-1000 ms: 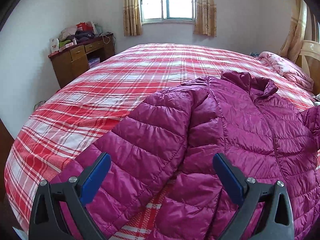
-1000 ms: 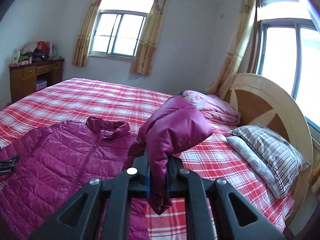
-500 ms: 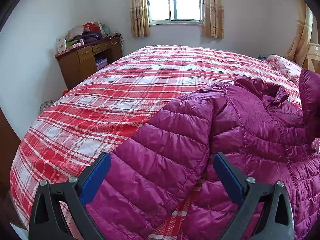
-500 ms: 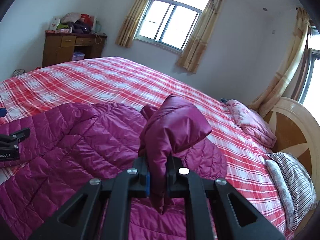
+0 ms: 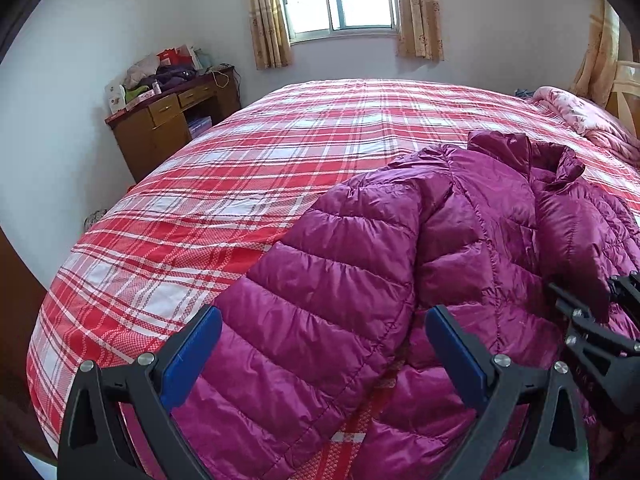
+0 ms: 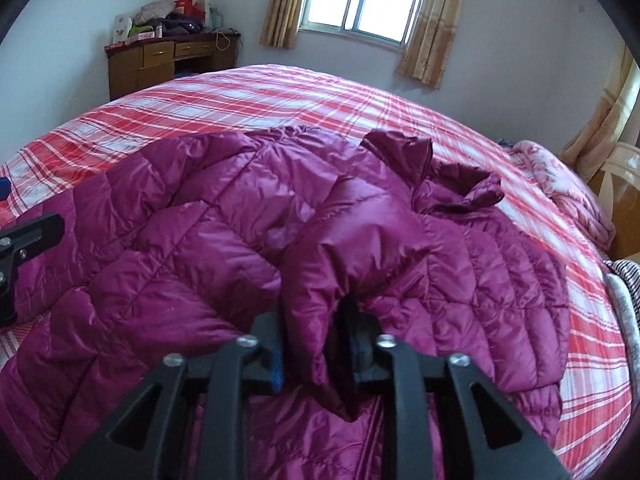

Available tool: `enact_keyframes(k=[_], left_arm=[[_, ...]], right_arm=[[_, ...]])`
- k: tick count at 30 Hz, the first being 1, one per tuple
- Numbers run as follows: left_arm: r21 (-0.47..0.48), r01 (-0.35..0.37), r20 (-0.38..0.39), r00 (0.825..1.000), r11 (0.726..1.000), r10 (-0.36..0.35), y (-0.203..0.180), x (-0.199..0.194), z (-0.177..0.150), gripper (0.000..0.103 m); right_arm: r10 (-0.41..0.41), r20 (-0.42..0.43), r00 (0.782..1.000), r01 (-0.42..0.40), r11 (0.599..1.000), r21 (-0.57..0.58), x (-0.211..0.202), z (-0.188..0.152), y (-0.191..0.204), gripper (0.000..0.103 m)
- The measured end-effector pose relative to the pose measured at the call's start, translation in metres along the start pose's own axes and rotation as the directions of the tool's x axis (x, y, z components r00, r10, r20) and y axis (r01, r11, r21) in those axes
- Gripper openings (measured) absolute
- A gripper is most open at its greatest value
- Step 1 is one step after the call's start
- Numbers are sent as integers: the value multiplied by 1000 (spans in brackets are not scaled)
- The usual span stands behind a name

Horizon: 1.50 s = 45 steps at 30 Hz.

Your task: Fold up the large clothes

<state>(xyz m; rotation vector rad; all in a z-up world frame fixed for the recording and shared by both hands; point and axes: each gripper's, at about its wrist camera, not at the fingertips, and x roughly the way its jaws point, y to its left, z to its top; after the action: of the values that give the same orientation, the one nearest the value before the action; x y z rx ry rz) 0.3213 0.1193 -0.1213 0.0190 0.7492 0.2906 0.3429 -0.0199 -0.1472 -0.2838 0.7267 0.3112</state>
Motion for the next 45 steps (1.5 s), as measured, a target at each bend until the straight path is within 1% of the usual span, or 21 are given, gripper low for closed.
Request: enact_keyframes(k=[1, 2, 4, 6, 8, 12, 15, 17, 18, 20, 21, 23, 26, 28, 31, 33, 37, 39, 41, 43, 45], left_arm=[[-1, -2, 6, 1000, 1000, 2, -1, -1, 2, 102], [-3, -1, 11, 1000, 1000, 1, -1, -3, 6, 102], [-8, 1, 24, 1000, 1000, -1, -4, -5, 13, 102], [-14, 11, 39, 999, 1000, -11, -8, -9, 22, 102], [-12, 26, 57, 998, 1000, -25, -17, -13, 30, 102], [14, 68, 83, 994, 998, -69, -48, -18, 44, 102], [21, 77, 86, 993, 997, -79, -67, -18, 52, 102], [32, 95, 79, 992, 995, -98, -79, -15, 57, 102], [50, 88, 77, 993, 995, -92, -87, -13, 60, 102], [90, 75, 95, 992, 993, -83, -101, -12, 65, 102], [125, 69, 110, 990, 990, -83, -110, -10, 66, 102], [178, 30, 100, 994, 984, -48, -125, 4, 61, 102], [178, -14, 6, 1000, 984, 13, -128, 37, 45, 102], [166, -35, -28, 999, 985, 40, -123, 54, 31, 102], [140, -15, -64, 998, 990, 24, -116, 63, 14, 102], [135, -2, -63, 998, 991, 10, -116, 61, 8, 102], [190, -1, -43, 999, 982, 10, -124, 53, -4, 102], [215, 3, -53, 999, 977, 8, -125, 47, -4, 102], [204, -5, -26, 1000, 979, 10, -119, 31, 4, 102], [147, -16, 58, 998, 989, 8, -109, 7, 19, 102], [88, 7, 127, 992, 996, -18, -102, -16, 39, 102]], right_arm=[[26, -7, 1000, -26, 1000, 11, -3, -3, -3, 66], [47, -10, 999, -47, 999, 18, -8, -5, -5, 68], [79, -21, 997, -78, 997, 18, -21, -12, -10, 68], [86, -6, 996, -86, 996, 33, -36, -18, -20, 68], [77, 10, 997, -77, 995, 58, -49, -21, -33, 68], [-7, 33, 999, 5, 998, 64, -55, -25, -53, 78], [16, 17, 1000, -16, 999, 34, -45, -26, -50, 78], [-8, -4, 1000, 8, 1000, -6, -35, -26, -44, 78], [-17, -15, 1000, 17, 1000, 5, -31, -27, -47, 76], [12, -22, 1000, -10, 995, 102, -29, -28, -66, 73], [-1, -20, 1000, 4, 988, 157, -31, -30, -81, 73], [-68, -22, 997, 71, 970, 232, -33, -31, -107, 73], [-106, -33, 994, 111, 957, 268, -33, -35, -133, 73], [-127, -42, 991, 134, 951, 279, -31, -39, -145, 73], [-124, -77, 989, 141, 944, 298, -24, -49, -157, 73], [-118, -97, 988, 143, 937, 320, -17, -55, -165, 73], [-104, -128, 986, 143, 924, 354, -17, -73, -175, 72], [-96, -122, 988, 135, 922, 364, -19, -79, -176, 72], [-97, -115, 989, 133, 921, 367, -19, -79, -176, 72], [-109, -117, 987, 144, 923, 356, -18, -79, -174, 72], [-119, -118, 986, 153, 927, 343, -18, -78, -171, 73]])
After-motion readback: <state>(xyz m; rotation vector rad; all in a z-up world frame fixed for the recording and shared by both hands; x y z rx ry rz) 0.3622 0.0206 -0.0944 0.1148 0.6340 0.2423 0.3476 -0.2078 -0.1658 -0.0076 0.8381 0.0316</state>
